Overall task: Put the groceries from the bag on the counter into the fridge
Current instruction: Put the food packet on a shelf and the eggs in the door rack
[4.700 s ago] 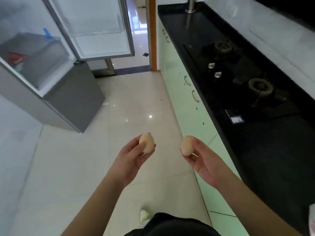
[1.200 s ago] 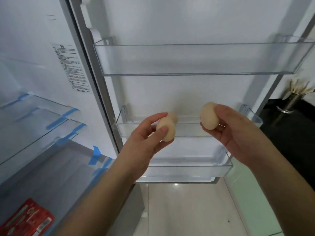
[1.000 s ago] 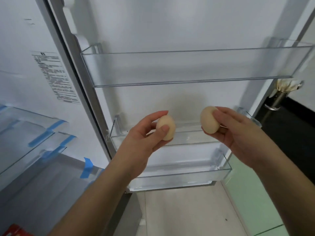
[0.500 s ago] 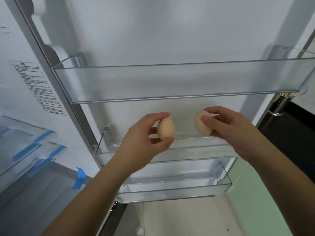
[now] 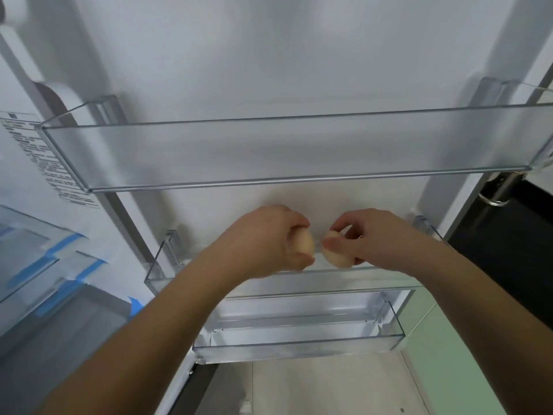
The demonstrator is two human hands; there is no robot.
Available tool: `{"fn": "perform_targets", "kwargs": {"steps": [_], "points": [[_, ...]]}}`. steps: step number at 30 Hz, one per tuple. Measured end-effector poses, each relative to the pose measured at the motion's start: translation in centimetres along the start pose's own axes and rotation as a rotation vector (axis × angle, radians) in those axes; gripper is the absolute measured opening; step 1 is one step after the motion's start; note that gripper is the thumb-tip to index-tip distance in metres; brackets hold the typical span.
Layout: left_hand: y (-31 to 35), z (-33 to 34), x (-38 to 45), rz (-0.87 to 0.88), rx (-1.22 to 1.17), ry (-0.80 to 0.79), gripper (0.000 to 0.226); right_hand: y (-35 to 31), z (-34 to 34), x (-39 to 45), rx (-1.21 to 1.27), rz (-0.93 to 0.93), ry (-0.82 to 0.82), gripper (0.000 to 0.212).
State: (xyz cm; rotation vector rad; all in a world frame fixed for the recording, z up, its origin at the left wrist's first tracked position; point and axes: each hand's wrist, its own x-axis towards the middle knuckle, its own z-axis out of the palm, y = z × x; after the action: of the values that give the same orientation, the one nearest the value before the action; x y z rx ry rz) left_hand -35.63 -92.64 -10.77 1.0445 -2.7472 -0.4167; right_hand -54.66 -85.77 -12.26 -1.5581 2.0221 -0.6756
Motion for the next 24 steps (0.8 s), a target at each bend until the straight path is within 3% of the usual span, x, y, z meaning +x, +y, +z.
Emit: {"fn": "perform_targets", "kwargs": {"steps": [7,12,24], "points": [[0.7,0.1,2.1,-0.056,0.145,-0.197,0.037,-0.2,0.7,1.1,-0.121,0.024,-0.074,0.025],[0.5,0.9,2.8,-0.078,0.189,-0.201,0.017,-0.5,1.0,1.2,-0.208,0.03,-0.059,0.022],[0.8,1.0,3.2,-0.09,0.219,-0.269,0.035,-0.5,0.9,1.2,-0.245,0.043,-0.095,0.048]]}}
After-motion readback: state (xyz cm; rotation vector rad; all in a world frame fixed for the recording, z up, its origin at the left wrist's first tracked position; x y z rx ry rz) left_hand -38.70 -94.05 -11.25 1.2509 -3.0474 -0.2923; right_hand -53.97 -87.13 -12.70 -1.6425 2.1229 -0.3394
